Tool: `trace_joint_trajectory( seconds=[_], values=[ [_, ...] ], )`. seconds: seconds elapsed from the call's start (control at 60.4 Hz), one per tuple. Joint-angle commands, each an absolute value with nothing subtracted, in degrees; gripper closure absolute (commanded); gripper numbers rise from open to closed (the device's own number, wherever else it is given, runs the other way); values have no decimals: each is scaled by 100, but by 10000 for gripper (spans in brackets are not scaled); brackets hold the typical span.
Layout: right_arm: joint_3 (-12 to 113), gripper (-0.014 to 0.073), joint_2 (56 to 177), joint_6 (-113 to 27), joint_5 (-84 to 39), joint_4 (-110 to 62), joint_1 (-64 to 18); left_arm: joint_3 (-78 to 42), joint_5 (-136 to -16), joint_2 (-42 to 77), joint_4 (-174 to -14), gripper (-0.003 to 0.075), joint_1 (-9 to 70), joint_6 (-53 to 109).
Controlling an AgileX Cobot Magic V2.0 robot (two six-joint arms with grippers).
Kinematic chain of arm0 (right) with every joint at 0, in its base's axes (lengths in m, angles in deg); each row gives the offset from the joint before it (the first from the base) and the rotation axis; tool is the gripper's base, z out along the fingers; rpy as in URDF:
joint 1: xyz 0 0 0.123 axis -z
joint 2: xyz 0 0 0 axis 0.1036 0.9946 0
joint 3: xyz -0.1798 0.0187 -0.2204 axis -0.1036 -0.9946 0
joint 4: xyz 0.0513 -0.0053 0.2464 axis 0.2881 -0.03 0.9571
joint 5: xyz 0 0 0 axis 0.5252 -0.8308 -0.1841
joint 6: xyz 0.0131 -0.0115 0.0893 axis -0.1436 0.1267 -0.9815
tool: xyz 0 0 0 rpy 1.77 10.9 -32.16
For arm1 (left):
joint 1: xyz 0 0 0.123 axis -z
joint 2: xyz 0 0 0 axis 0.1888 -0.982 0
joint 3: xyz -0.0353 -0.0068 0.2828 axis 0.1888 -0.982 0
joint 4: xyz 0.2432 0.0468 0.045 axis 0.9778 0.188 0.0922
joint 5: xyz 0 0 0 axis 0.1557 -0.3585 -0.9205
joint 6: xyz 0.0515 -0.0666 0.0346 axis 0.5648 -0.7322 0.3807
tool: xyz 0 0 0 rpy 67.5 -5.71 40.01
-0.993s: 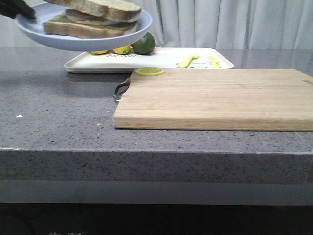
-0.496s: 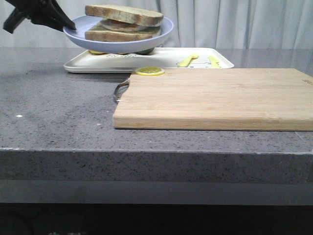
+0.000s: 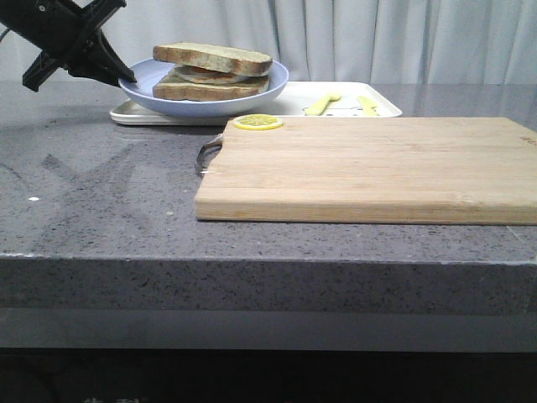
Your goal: Place bread and move sandwich to tray
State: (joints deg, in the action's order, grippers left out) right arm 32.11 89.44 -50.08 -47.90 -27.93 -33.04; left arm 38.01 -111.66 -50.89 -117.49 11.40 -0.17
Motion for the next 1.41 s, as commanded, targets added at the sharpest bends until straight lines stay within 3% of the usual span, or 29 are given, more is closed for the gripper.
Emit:
trace_joint_trajectory(
  seconds=[0.0, 0.149, 0.281, 0.563, 0.927, 1.39],
  values=[
    [3365, 172, 8967, -4943, -4322, -2734, -3288, 4035, -10908, -4661, -12271, 624, 1168, -118],
    [3365, 172, 8967, -4943, -4322, -2734, -3288, 4035, -10908, -4661, -12271, 458, 1168, -118],
    [3365, 172, 8967, -4943, -4322, -2734, -3288, 4035, -10947, -4661, -12271, 376, 1168, -118],
    [3365, 172, 8967, -4943, -4322, -2734, -3288, 4035, -11267, -4221, -11586, 382, 1045, -92],
    [3365, 172, 8967, -4943, -4322, -2734, -3288, 3936, -11574, -2699, -9828, 382, 1169, -82],
    [3365, 172, 8967, -4943, -4322, -2734, -3288, 1768, -11225, -537, -7873, 382, 2821, -82]
  ],
)
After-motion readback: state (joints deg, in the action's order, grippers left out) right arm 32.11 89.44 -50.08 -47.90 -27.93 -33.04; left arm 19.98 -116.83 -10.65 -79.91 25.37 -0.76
